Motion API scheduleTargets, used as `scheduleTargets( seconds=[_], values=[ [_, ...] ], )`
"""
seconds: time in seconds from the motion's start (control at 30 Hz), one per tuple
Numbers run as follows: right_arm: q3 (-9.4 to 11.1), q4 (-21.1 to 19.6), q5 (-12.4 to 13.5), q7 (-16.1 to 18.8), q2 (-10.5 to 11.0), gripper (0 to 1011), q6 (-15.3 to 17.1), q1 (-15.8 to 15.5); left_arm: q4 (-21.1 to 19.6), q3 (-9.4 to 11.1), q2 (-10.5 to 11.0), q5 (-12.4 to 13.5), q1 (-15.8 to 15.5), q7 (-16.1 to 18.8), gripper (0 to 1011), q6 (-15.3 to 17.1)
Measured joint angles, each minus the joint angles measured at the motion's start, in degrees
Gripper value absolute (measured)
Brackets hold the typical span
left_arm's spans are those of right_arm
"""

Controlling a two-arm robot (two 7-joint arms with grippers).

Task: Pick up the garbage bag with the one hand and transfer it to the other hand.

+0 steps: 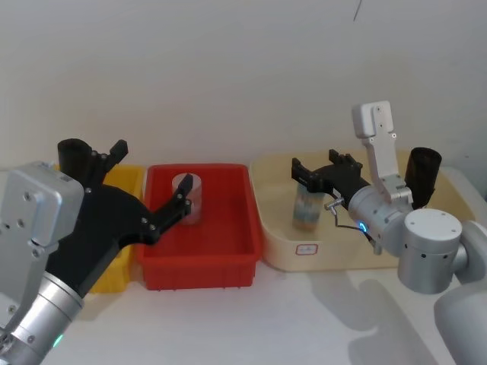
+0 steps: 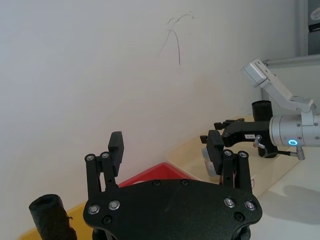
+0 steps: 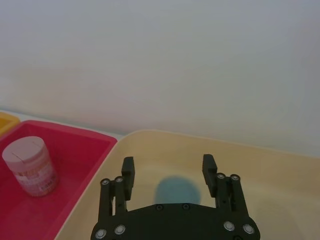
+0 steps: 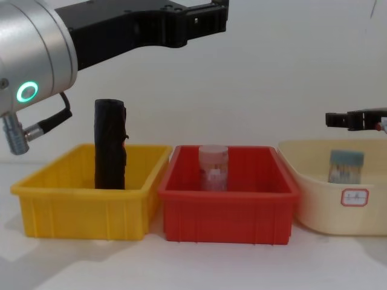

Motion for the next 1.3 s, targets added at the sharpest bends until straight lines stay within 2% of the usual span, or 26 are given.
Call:
scheduleTargets(
  seconds=[0.1,0.13,0.17,0.27,0.77,1.3],
  values=[
    [0.2,0.0,-0.2,0.0,0.1,899,0.0,-0.2,0.0,0.0,0.0,0.0,0.0,0.0,1001,0.0],
    [0.2,0.0,-0.2,0.0,0.1,899,0.0,-0.2,0.0,0.0,0.0,0.0,0.0,0.0,1001,0.0],
    [0.3,-0.1,-0.2,0.1,0.1,946,-0.1,-0.4,0.0,0.0,0.0,0.0,0.0,0.0,1001,0.0],
    [0.4,-0.6,-0.2,0.5,0.1,1001,-0.2,-0.7,0.0,0.0,0.0,0.0,0.0,0.0,1001,0.0],
    [0.5,-5.3,0.8,3.5,-0.2,1002,-0.3,-2.6,0.0,0.0,0.0,0.0,0.0,0.0,1001,0.0],
    [0.5,-7.2,1.2,4.5,-0.3,1002,-0.1,-3.3,0.0,0.0,0.0,0.0,0.0,0.0,1001,0.0]
  ],
)
